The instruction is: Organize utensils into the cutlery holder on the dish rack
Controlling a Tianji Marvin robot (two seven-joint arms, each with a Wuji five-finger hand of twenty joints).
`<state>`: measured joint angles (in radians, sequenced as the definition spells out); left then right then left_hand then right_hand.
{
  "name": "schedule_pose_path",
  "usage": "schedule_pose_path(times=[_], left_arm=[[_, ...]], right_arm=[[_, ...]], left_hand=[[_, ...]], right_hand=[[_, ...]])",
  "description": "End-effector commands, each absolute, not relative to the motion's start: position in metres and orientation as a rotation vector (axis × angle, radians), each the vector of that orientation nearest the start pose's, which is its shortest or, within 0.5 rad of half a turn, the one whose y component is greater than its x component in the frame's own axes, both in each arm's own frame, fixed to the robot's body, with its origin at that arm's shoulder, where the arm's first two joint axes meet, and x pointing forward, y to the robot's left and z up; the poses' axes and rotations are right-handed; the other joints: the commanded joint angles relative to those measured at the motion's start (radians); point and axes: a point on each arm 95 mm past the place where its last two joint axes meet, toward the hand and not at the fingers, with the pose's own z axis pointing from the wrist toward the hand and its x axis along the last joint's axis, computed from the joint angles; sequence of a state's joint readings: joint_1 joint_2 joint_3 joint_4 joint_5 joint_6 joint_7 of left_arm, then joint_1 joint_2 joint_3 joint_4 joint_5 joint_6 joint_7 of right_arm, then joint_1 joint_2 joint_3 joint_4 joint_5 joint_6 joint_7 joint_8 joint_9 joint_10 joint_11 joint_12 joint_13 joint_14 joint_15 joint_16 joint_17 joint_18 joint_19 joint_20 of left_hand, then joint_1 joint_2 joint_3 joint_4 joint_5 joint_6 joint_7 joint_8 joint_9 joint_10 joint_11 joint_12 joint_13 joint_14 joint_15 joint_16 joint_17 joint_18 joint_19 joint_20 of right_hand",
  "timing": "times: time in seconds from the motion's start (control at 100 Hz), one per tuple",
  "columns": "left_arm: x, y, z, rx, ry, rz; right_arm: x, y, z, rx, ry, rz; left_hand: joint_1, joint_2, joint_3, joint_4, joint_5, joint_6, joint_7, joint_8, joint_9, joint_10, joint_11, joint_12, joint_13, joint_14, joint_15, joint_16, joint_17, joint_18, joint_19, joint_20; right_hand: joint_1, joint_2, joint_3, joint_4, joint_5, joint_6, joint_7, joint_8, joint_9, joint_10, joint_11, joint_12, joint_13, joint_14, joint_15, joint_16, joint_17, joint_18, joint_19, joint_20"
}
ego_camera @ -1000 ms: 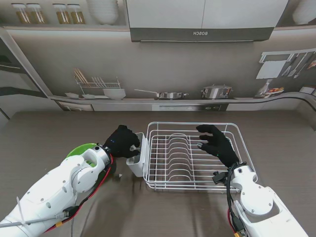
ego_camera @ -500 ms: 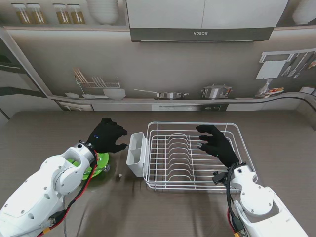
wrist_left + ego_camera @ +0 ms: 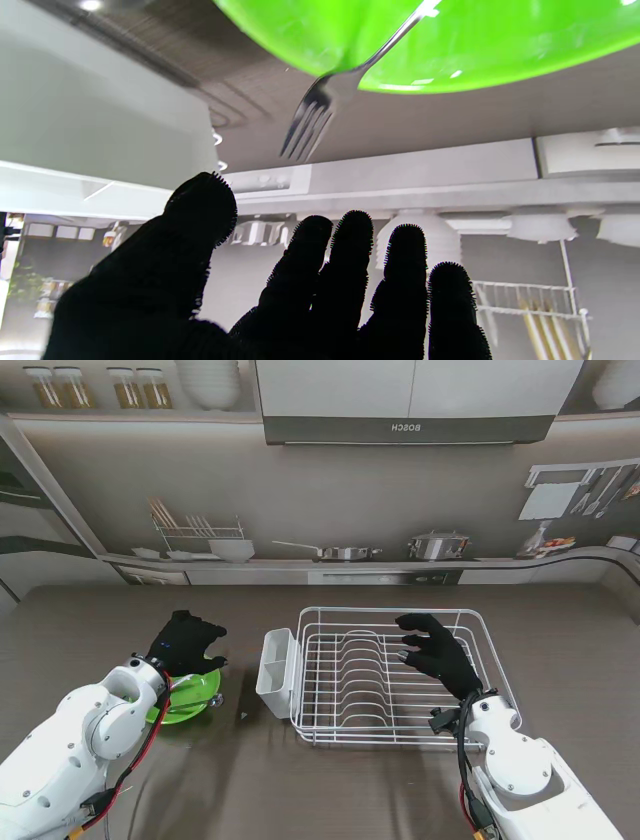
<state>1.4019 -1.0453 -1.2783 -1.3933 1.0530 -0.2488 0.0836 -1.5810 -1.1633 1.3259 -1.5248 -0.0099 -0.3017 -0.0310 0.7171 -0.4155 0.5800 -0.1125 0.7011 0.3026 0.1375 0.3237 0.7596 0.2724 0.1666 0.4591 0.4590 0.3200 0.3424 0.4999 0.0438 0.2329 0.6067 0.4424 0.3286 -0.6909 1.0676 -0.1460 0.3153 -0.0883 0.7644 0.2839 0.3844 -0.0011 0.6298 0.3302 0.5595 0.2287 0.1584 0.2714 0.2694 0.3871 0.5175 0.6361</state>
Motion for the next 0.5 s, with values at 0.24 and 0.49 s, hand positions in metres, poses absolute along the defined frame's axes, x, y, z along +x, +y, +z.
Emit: schedule_pose_path(times=[0.24, 0.49], left_arm=[[0.464, 0.081, -0.319, -1.089, 1.592, -1.398], [0.47, 0.084, -0.325, -1.118, 1.617, -1.385]], right_arm=[[0.406, -0.022, -0.318, -1.988, -0.741, -2.405], [0.407, -0.022, -0.319, -1.993, -0.741, -2.403]], left_hand=[[0.05, 0.026, 0.024, 0.024, -0.056, 0.043, -0.034, -0.047, -0.048, 0.018, -0.023, -0.029, -0.039, 0.004, -0.035, -0.014, -0.041, -0.02, -0.063, -0.011], [0.047, 0.029, 0.016, 0.019, -0.084, 0.028, -0.041, -0.064, -0.076, 0.02, -0.031, -0.04, -0.063, -0.002, -0.054, -0.022, -0.049, -0.025, -0.104, -0.013]], right_hand=[[-0.031, 0.024, -0.03, 0.016, -0.022, -0.006, -0.007, -0.024, -0.005, -0.008, -0.009, -0.005, 0.026, -0.019, -0.007, 0.008, 0.003, -0.031, -0.019, 0.024], [-0.031, 0.026, -0.03, 0.016, -0.024, -0.005, -0.008, -0.024, -0.006, -0.006, -0.01, -0.005, 0.026, -0.02, -0.007, 0.008, 0.002, -0.031, -0.019, 0.024]])
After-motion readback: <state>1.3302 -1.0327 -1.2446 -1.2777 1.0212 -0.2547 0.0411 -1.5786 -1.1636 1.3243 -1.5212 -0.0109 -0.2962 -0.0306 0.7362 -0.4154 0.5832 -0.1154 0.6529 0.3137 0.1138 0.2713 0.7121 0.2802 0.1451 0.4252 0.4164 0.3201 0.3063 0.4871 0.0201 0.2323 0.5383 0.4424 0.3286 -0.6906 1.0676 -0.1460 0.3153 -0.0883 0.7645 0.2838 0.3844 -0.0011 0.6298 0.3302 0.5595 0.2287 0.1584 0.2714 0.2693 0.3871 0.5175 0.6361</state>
